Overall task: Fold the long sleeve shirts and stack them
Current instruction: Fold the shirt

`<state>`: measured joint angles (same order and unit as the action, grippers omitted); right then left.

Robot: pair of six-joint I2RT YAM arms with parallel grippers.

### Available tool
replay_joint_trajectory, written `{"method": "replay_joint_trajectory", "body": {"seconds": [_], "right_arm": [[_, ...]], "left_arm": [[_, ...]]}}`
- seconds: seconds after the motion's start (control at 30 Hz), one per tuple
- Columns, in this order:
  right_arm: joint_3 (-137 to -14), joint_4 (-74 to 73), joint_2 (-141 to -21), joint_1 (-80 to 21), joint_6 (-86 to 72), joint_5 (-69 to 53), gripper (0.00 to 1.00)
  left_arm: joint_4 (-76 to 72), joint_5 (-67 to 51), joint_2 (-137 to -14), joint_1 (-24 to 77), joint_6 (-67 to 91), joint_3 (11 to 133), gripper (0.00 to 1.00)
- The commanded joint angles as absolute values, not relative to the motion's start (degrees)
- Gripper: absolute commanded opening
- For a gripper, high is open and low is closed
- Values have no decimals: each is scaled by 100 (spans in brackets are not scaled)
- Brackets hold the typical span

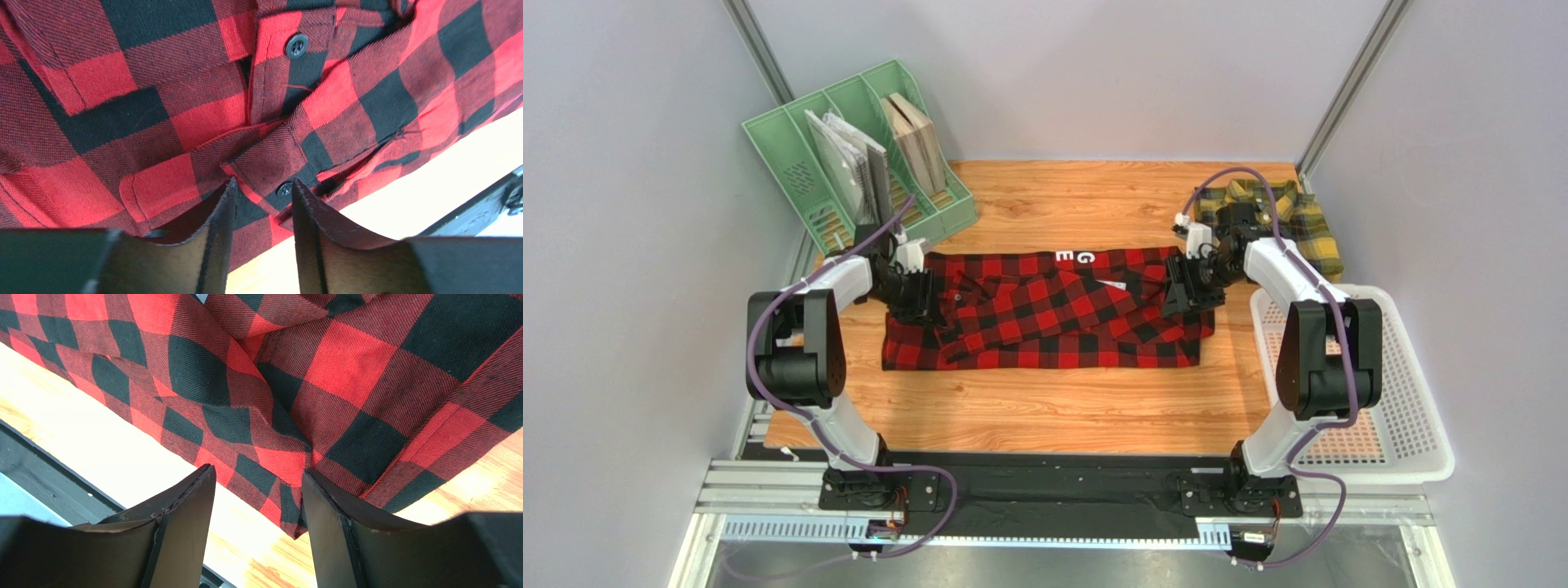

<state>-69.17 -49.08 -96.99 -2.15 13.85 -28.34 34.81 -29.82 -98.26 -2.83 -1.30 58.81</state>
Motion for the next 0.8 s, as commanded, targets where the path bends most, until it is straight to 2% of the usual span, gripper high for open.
{"method": "replay_joint_trajectory", "body": {"seconds": [0.0, 0.03, 0.2, 0.23, 0.3, 0.6, 0.77], "right_arm": [[-7014, -4931, -9791, -185, 1512, -2777, 59], [-7022, -4939, -9791, -185, 1512, -2777, 59], [-7066, -4948, -9782, -193, 1512, -2769, 59], [-7075, -4948, -9791, -193, 1520, -2769, 59], [-7093, -4957, -9782, -193, 1512, -2769, 59], [-6908, -4975, -9747, -176, 1608, -2672, 59], [-6820, -4975, -9738, -176, 1626, -2707, 59]], "left_arm": [[3261, -3155, -9879, -334, 141, 5941, 42], [3278, -3147, -9888, -334, 149, 5959, 41], [3261, -3217, -9905, -334, 114, 5968, 15], [3278, -3243, -9905, -334, 106, 5976, 8], [3304, -3287, -9888, -334, 62, 5977, 1], [4245, -2189, -9186, -334, -605, 6477, 0], [4666, -1776, -9237, -334, -879, 6837, 0]]}}
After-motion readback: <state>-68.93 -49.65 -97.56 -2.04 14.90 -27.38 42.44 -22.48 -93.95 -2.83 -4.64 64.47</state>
